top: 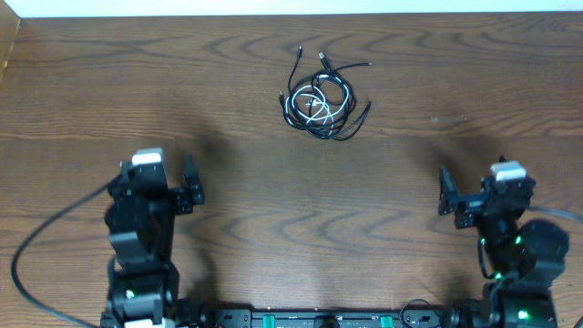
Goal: Untangle cables
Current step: 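Reach the left gripper forward and down onto the cable bundle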
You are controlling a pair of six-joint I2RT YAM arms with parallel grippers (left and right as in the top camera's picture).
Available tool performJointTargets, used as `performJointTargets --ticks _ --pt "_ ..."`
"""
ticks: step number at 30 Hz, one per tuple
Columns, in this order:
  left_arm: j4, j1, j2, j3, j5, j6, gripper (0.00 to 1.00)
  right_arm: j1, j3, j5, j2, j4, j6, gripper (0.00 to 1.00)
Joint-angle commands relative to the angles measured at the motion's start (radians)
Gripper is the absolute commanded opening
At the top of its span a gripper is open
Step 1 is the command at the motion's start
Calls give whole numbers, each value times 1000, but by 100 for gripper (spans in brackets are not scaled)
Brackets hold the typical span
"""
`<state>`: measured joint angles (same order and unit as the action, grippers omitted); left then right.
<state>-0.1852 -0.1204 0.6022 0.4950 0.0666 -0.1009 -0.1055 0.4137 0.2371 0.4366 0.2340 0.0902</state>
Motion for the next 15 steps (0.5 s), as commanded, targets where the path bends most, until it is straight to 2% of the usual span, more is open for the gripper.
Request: performJointTargets --ticks 1,8,15 --pt "-89 4 121 172 135 16 98 8 132 52 112 65 -6 99" --pt "-419 10 416 574 308 16 97 8 431 167 382 317 -7 99" --pt "-720 104 716 953 306 14 98 8 784 223 681 623 -6 99"
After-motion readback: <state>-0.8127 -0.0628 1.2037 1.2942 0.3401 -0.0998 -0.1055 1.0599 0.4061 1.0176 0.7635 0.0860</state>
